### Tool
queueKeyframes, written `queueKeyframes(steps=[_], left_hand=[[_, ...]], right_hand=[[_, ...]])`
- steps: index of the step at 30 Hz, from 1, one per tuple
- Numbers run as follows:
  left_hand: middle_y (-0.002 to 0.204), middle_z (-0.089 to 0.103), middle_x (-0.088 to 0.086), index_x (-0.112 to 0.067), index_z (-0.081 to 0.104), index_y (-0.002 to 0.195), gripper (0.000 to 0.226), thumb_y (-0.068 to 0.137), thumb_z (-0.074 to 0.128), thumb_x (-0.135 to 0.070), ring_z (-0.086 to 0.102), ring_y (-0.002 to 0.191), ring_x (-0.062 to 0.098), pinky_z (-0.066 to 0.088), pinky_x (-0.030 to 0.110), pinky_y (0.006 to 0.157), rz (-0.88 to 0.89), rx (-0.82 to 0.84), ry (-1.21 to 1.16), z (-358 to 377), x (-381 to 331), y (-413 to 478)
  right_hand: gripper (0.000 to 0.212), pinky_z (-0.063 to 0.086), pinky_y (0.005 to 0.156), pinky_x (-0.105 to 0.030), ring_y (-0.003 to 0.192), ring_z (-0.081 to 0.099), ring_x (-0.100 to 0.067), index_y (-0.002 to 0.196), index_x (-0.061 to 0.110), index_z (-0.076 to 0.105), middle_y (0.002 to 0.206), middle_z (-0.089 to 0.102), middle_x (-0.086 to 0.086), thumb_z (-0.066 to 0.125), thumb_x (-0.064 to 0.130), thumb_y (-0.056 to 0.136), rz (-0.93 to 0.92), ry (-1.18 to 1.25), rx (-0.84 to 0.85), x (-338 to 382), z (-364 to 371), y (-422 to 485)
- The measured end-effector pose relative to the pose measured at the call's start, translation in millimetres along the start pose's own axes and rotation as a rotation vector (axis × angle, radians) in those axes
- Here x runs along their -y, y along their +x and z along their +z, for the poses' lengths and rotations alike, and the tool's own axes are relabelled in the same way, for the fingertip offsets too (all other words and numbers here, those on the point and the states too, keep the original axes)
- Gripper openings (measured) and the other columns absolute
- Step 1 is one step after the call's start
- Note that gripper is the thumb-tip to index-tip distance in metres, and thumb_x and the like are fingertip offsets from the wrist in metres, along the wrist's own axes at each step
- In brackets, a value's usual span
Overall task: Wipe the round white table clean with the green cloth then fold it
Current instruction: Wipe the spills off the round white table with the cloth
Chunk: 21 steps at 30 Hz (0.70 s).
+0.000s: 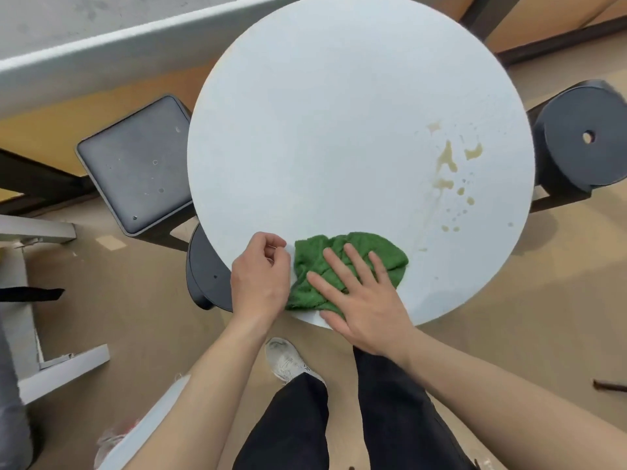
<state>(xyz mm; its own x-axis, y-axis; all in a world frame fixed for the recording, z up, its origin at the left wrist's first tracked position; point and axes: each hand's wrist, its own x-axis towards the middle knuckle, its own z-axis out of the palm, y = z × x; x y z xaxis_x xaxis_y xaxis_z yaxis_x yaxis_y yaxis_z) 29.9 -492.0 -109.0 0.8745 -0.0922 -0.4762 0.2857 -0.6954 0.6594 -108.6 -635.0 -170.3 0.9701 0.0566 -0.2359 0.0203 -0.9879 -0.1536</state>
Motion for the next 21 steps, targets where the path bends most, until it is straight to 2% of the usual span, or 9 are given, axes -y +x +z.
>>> queueKeyframes(steps=[3, 5, 10, 13, 16, 21], left_hand=[[0.082, 0.063, -0.011, -0.023, 0.064, 0.098, 0.012, 0.095, 0.052, -0.020, 0.058, 0.074, -0.001, 0.041, 0.018, 0.065, 0.042, 0.010, 0.036, 8.7, -7.2, -2.6], [0.083, 0.063, -0.011, -0.022, 0.064, 0.098, 0.013, 0.094, 0.052, -0.020, 0.058, 0.076, 0.003, 0.042, 0.022, 0.065, 0.042, 0.015, 0.043, 16.6, -13.5, -2.9], [0.085, 0.063, -0.011, -0.023, 0.063, 0.100, 0.015, 0.094, 0.050, -0.020, 0.058, 0.078, 0.004, 0.042, 0.022, 0.063, 0.012, 0.031, 0.045, 51.8, -37.7, -7.6], [0.085, 0.063, -0.012, -0.023, 0.064, 0.100, 0.016, 0.094, 0.049, -0.020, 0.059, 0.078, 0.005, 0.042, 0.023, 0.064, 0.000, 0.040, 0.035, 82.4, -55.8, -14.9], [0.084, 0.064, -0.012, -0.024, 0.064, 0.099, 0.016, 0.094, 0.050, -0.020, 0.059, 0.078, 0.005, 0.042, 0.022, 0.064, 0.009, 0.052, 0.035, 111.9, -73.7, -19.1], [0.083, 0.063, -0.013, -0.023, 0.063, 0.098, 0.016, 0.093, 0.049, -0.017, 0.060, 0.077, 0.006, 0.044, 0.024, 0.066, 0.006, -0.023, 0.000, 145.8, -103.7, -13.5]], right_hand=[[0.065, 0.014, 0.122, -0.060, 0.155, 0.015, -0.036, 0.158, 0.042, 0.023, 0.170, 0.015, -0.002, 0.038, 0.066, 0.099, -0.169, -0.047, 0.029, -23.3, -1.3, -0.3], [0.067, 0.012, 0.123, -0.059, 0.156, 0.013, -0.035, 0.159, 0.043, 0.020, 0.170, 0.014, -0.001, 0.036, 0.067, 0.098, -0.165, -0.077, 0.041, -56.0, -7.1, 1.2], [0.067, 0.016, 0.121, -0.061, 0.156, 0.010, -0.037, 0.159, 0.042, 0.017, 0.170, 0.013, -0.004, 0.030, 0.067, 0.099, 0.196, -0.033, -0.004, -122.9, -4.7, -51.1], [0.068, 0.013, 0.123, -0.059, 0.156, 0.009, -0.036, 0.158, 0.041, 0.018, 0.170, 0.014, -0.005, 0.029, 0.069, 0.097, 0.322, 0.015, 0.005, -165.1, -13.2, -58.3], [0.069, 0.006, 0.124, -0.056, 0.156, 0.004, -0.033, 0.159, 0.042, 0.020, 0.171, 0.011, -0.003, 0.032, 0.069, 0.096, 0.432, 0.062, -0.002, -222.5, -37.1, -11.4], [0.068, 0.005, 0.124, -0.056, 0.157, 0.001, -0.032, 0.159, 0.043, 0.014, 0.171, 0.006, -0.001, 0.023, 0.068, 0.097, 0.482, 0.063, -0.068, -287.2, -69.2, 82.9]])
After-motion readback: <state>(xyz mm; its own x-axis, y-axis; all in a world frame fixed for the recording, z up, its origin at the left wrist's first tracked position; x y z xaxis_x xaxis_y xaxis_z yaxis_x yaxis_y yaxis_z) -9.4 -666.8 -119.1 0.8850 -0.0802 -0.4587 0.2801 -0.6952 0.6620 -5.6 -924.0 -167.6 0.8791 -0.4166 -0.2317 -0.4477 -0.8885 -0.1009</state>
